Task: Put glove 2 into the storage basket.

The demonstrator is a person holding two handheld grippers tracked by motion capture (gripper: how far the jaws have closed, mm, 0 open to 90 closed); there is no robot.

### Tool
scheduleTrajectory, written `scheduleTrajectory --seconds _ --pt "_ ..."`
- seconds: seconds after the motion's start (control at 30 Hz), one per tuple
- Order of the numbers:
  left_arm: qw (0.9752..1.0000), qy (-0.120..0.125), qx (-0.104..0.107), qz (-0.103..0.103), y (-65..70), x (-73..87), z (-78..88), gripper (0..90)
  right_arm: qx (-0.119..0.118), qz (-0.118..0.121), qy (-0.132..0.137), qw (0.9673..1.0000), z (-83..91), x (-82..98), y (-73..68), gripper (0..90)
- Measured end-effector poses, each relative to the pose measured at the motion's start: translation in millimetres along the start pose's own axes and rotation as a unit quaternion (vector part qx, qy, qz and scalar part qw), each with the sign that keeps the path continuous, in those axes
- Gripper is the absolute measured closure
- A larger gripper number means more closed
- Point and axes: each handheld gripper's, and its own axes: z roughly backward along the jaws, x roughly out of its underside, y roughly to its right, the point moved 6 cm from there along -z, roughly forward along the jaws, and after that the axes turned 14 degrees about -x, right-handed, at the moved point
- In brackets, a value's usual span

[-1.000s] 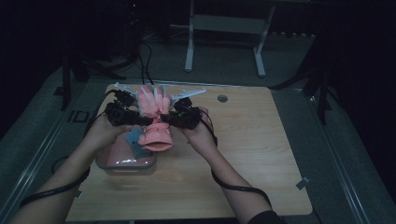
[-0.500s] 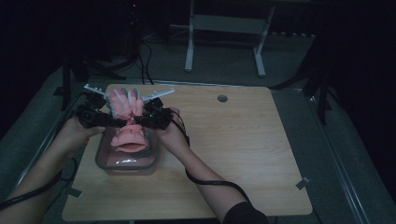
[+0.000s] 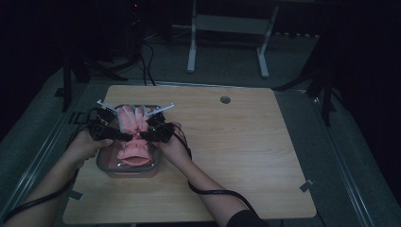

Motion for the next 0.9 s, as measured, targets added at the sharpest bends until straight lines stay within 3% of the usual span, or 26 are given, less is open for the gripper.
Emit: scheduleTrajectory --seconds 0.27,0.67,0.9 --pt "0.9999 -0.011 0.002 -0.004 -2.8 6.8 -12.8 62.0 0.011 -0.003 -0.028 0.9996 -9.4 11.0 3.9 75.8" --pt "0.9992 -0.035 -0.003 0.02 -8.9 9.6 -25.0 59.0 0.034 -0.001 -0.064 0.9974 -19.4 9.4 7.5 72.6" --pt "0.999 -0.022 -0.023 0.031 -13.0 10.2 -25.5 50.7 0.031 0.009 -0.051 0.9982 -11.7 2.9 11.4 55.2"
